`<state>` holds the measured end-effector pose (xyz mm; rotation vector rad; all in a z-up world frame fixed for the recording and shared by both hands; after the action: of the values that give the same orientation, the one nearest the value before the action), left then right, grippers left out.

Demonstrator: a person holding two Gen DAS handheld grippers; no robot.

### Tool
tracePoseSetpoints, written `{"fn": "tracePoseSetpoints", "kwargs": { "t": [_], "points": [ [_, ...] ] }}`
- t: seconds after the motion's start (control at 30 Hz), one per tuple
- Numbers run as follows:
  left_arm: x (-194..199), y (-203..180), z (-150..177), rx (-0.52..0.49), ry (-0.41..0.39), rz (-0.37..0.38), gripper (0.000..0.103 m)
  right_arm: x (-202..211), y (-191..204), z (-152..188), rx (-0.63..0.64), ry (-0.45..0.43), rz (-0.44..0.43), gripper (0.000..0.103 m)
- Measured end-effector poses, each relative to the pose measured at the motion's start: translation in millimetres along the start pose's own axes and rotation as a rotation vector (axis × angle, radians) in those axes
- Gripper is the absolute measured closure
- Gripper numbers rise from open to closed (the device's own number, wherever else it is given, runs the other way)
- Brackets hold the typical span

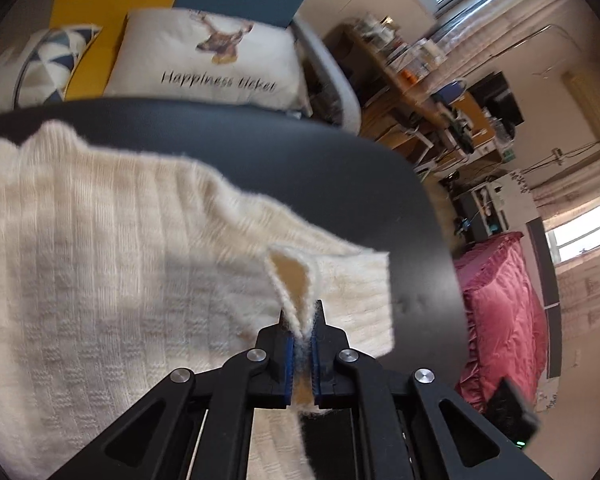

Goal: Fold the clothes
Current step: 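Lift the held cuff up with the left tool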

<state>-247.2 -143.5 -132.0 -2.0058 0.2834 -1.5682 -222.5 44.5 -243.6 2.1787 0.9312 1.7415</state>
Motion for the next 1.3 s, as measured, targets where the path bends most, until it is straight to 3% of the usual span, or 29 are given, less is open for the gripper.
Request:
{"fn": "tracePoseSetpoints", "kwargs": {
  "t": [0.13,0.2,0.3,0.53,0.67,1.0,1.3],
  "points": [
    [36.2,-31.3,-23.2,-0.034,-0.066,0.038,0.097,3.9,-18.0,5.3,-0.144,-0.025,-0.114,0.079],
    [55.0,-44.2,-33.8,-0.048,-0.103,0.043,0.097,2.7,-24.9,4.8,-0.238,-0.033,-0.234,0.079],
    [85.8,-55.9,-48.5,-0.061,-0.156,0.037,0.097,1.0,-25.5,-3.4,-0.294,-0.059,-0.314,0.079],
    [136.2,-51.7,-66.9,-0.067,-0.235,0.004,0.097,-27.5,-6.5,-25.7,-0.350,-0.025,-0.387,0.076],
    [153.8,-41.6,-69.9,-0.067,-0.262,-0.006,0.097,-41.3,-3.3,-26.3,-0.383,-0.005,-0.338,0.076],
    [205.4,-13.0,-75.2,-0.057,-0.342,0.033,0.097,-66.7,15.4,-40.6,-0.407,0.008,-0.319,0.074],
    [226.7,34.0,-65.5,-0.005,-0.365,0.037,0.097,-83.7,32.1,-60.9,-0.345,-0.012,-0.164,0.074]
  ]
}}
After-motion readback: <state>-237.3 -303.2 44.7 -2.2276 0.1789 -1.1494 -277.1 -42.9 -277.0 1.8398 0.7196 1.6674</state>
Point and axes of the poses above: each gripper's, at about its wrist camera, not at the fingertips, and x roughly against the way its jaws point, y to its left, z to its underside, the point moved 8 cm from there along -x, roughly the way its jaws point, and after that the axes turned 14 degrees about y, right-handed, at the moved point
